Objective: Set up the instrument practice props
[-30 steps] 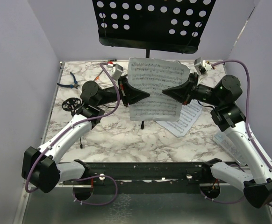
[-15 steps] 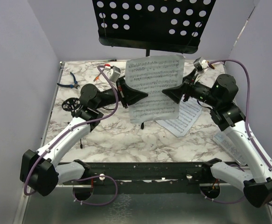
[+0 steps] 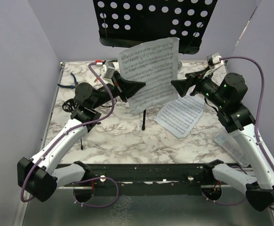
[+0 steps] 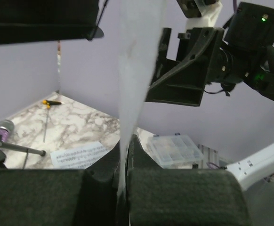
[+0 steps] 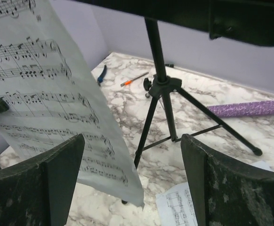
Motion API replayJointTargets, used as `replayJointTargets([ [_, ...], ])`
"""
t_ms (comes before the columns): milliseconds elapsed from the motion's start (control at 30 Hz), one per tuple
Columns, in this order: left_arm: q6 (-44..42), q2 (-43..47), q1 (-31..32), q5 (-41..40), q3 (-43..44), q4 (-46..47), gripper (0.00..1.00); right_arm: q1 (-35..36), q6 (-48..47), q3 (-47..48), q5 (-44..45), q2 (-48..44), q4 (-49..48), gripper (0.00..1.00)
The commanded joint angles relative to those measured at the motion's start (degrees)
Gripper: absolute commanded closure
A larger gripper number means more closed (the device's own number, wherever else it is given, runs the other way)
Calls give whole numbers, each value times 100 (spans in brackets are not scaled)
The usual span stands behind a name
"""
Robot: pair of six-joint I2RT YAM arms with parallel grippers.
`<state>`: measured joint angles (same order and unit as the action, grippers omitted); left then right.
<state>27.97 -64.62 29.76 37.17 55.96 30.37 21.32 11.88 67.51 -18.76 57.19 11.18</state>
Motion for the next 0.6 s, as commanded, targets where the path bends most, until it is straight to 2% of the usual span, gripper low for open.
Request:
replayJointTargets([
  [0,-298,-18,21,-678,488,-110,100,22,-110,460,606,82,207,12],
  [567,-1034,-685,13,-1151,2362,-529,100,24,-83,2050,2068,884,274,28],
])
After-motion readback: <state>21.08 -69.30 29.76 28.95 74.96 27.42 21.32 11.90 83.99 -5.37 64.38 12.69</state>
